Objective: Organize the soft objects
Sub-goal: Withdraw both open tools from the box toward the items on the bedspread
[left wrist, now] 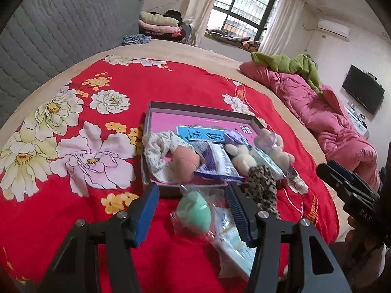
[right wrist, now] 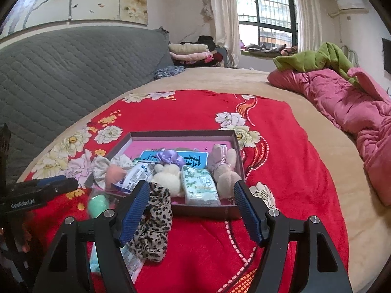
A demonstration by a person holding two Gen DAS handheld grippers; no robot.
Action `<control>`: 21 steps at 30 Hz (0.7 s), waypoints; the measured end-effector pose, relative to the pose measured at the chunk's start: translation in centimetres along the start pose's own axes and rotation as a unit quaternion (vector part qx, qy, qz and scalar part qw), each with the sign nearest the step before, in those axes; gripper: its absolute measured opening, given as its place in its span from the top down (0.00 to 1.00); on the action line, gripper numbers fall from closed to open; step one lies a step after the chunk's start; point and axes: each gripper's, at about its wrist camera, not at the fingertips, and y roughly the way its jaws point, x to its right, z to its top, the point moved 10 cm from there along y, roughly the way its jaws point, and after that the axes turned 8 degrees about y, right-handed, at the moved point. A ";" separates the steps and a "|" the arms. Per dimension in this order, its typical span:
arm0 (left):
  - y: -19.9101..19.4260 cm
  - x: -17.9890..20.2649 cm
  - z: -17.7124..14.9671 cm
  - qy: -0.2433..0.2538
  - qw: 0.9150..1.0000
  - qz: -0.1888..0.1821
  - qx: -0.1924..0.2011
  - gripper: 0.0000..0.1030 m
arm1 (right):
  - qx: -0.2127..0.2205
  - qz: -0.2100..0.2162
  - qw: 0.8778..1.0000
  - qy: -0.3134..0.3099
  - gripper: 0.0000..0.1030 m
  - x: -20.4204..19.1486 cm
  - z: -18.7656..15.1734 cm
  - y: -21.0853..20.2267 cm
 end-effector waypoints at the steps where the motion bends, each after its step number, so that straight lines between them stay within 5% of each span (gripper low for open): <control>1: -0.2 0.4 -0.2 0.003 1.000 -0.002 -0.001 0.45 | 0.000 0.001 1.000 -0.002 0.29 -0.1 0.0 -0.2; 21: -1.0 6.7 -5.0 0.031 0.997 -0.032 -0.069 0.45 | -0.009 0.024 1.000 -0.012 0.29 -1.3 -1.9 -2.8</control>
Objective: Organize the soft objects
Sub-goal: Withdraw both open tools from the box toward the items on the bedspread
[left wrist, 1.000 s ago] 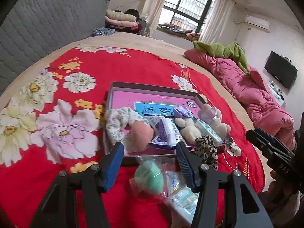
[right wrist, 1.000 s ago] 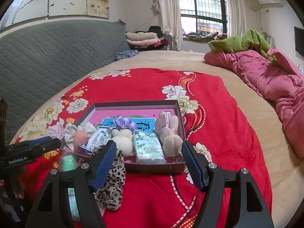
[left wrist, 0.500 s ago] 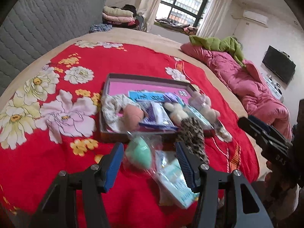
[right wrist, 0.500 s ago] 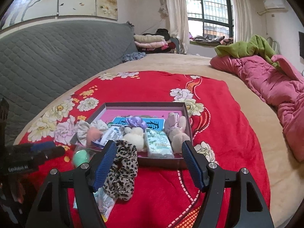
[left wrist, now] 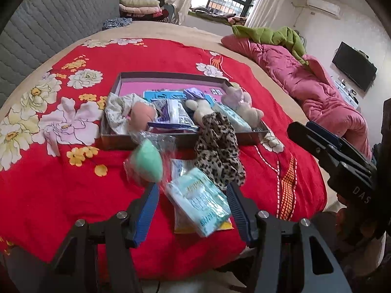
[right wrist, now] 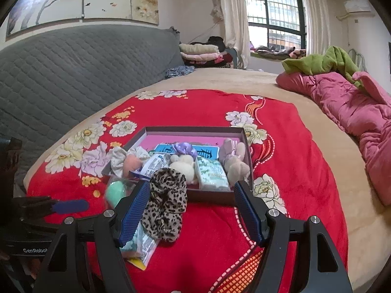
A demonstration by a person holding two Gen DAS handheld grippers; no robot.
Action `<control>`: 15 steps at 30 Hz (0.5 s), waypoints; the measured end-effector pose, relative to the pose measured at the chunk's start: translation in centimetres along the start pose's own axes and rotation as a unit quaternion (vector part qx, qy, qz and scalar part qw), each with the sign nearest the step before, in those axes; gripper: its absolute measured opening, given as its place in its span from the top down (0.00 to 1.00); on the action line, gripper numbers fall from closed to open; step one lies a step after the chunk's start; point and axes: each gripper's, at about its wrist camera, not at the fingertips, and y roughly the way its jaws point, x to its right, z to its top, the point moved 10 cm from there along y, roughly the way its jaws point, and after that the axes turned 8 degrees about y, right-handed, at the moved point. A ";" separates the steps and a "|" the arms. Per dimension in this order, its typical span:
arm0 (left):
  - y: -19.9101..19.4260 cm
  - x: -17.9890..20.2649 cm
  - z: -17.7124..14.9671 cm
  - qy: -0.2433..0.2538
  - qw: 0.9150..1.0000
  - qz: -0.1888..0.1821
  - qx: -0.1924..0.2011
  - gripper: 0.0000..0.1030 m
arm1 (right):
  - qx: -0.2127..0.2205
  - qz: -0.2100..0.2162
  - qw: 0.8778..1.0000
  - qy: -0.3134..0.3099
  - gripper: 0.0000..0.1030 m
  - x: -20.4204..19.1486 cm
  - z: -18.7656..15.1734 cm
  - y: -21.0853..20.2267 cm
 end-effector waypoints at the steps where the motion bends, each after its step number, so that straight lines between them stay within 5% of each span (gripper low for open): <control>1: 0.0 0.2 -0.1 0.001 1.000 0.000 -0.002 0.45 | -0.002 0.001 1.000 0.001 0.29 0.0 -0.2 0.0; 15: -0.6 1.7 -0.7 0.008 1.000 0.011 -0.013 0.44 | -0.009 0.011 1.000 0.005 0.29 0.2 -1.5 -0.9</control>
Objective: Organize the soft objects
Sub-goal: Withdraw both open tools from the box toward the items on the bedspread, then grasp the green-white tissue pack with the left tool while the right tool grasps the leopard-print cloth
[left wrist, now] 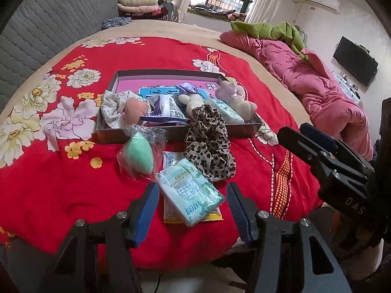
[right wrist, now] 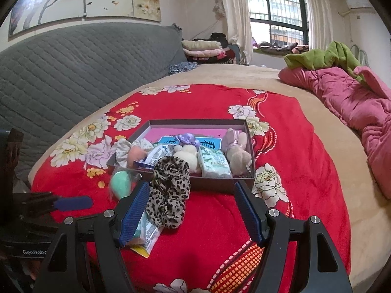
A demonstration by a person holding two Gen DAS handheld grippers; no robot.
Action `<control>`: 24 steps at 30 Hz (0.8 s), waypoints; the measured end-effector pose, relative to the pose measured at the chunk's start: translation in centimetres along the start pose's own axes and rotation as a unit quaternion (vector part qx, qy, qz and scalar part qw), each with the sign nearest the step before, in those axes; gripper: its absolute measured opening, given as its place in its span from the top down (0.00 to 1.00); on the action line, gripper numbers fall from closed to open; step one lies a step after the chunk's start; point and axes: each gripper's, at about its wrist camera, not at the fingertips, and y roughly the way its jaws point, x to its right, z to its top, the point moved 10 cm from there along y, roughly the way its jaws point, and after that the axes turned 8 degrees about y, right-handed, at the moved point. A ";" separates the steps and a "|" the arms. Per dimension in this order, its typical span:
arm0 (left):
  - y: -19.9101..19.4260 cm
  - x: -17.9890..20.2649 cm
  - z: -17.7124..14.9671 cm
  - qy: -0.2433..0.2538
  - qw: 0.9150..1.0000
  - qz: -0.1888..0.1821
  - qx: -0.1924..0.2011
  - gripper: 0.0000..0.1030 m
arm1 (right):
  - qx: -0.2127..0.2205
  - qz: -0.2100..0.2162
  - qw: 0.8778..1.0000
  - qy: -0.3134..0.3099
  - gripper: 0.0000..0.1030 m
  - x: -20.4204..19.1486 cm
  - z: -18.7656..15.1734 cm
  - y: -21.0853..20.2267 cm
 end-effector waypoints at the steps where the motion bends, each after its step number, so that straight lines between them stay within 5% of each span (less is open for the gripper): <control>1: 0.0 0.1 0.0 0.000 1.000 -0.001 -0.001 0.44 | 0.000 0.000 1.000 0.001 0.29 0.1 0.0 -0.1; 10: 1.3 1.5 -1.2 0.004 1.000 -0.007 -0.026 0.44 | -0.003 0.004 1.000 0.010 0.29 0.7 -0.6 0.1; 24: 5.4 -0.3 -0.8 -0.023 0.995 0.080 -0.058 0.44 | -0.038 0.018 0.999 0.009 0.29 0.6 -2.6 3.1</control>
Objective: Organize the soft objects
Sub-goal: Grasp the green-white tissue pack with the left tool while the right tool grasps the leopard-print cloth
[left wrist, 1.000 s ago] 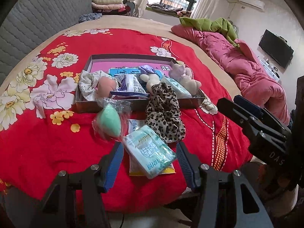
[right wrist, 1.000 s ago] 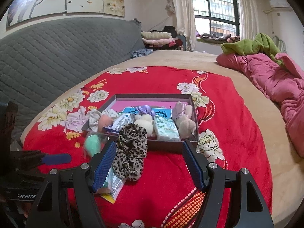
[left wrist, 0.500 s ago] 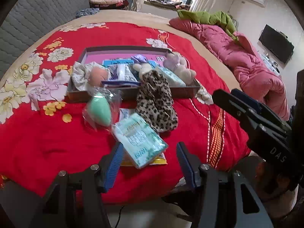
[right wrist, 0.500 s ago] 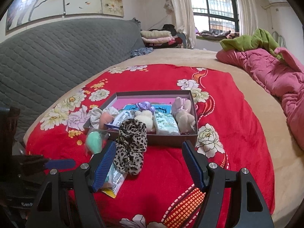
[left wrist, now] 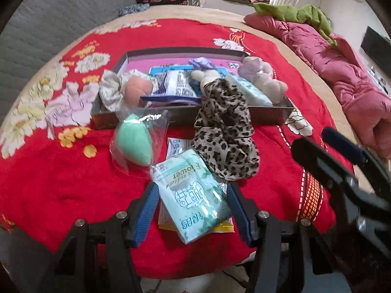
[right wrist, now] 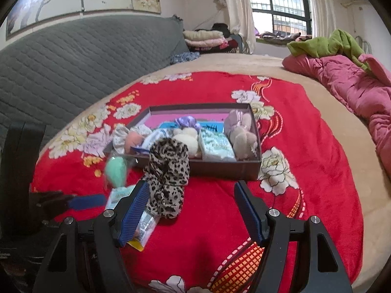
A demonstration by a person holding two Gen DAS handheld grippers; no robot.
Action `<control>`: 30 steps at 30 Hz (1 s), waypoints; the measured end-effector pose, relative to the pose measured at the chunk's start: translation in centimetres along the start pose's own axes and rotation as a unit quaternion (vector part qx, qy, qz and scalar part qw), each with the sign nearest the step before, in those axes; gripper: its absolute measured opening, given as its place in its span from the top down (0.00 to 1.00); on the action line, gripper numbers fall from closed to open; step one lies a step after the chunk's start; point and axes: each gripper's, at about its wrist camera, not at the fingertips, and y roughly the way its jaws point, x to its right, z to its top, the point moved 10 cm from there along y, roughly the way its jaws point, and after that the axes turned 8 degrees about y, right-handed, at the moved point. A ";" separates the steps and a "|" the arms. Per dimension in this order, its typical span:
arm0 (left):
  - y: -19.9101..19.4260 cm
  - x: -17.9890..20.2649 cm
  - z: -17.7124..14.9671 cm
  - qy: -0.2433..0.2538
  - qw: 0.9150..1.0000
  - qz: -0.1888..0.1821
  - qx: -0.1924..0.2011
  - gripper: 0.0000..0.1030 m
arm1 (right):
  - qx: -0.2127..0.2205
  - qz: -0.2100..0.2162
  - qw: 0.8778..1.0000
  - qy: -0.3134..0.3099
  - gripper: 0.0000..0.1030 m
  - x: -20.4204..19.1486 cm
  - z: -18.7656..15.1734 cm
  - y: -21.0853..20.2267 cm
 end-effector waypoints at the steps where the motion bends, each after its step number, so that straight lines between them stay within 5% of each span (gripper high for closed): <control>1: 0.3 -0.3 -0.1 -0.006 1.000 -0.002 -0.003 0.43 | -0.003 0.002 1.000 0.001 0.29 0.0 -0.1 0.3; 22: 0.8 -1.9 -1.2 -0.027 0.998 -0.049 0.004 0.40 | -0.067 0.050 0.997 0.007 0.29 -1.0 -1.2 8.1; 30: 1.0 -1.7 -1.1 -0.025 0.999 -0.043 0.002 0.40 | -0.074 0.055 0.996 -0.008 0.57 -1.8 -1.3 9.2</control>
